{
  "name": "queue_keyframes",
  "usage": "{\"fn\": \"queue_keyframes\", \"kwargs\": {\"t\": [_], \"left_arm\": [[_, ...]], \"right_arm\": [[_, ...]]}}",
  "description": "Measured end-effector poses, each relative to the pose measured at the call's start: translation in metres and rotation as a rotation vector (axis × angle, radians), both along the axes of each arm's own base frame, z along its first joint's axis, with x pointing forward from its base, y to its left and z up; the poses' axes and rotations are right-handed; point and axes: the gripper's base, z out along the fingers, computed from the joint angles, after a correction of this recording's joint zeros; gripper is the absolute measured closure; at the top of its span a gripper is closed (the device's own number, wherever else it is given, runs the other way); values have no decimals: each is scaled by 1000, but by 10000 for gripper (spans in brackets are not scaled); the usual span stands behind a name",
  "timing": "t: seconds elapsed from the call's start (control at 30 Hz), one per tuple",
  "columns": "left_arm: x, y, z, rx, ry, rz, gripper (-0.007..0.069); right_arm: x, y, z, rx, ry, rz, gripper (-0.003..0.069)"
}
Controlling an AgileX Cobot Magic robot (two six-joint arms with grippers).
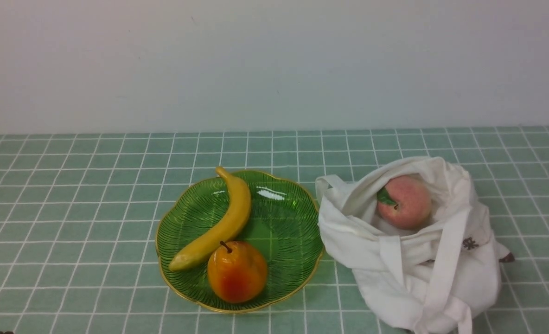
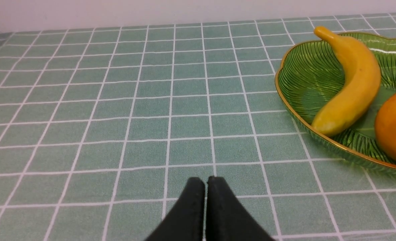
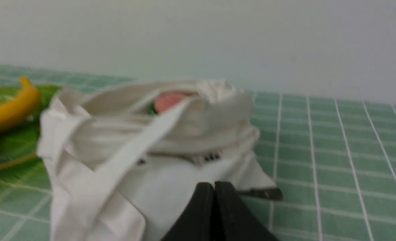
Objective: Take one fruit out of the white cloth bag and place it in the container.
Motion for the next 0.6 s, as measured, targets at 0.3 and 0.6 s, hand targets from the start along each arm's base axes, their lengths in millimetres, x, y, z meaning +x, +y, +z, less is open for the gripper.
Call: {"fn": "queue_keyframes", "kwargs": {"t": [0.3, 0.6], "left_arm": [[0, 0, 0, 0, 0, 0, 632], [0, 0, 0, 0, 0, 0, 632]], "right_arm": [[0, -4, -1, -5, 17, -71, 673], [0, -4, -1, -5, 17, -71, 673]]}}
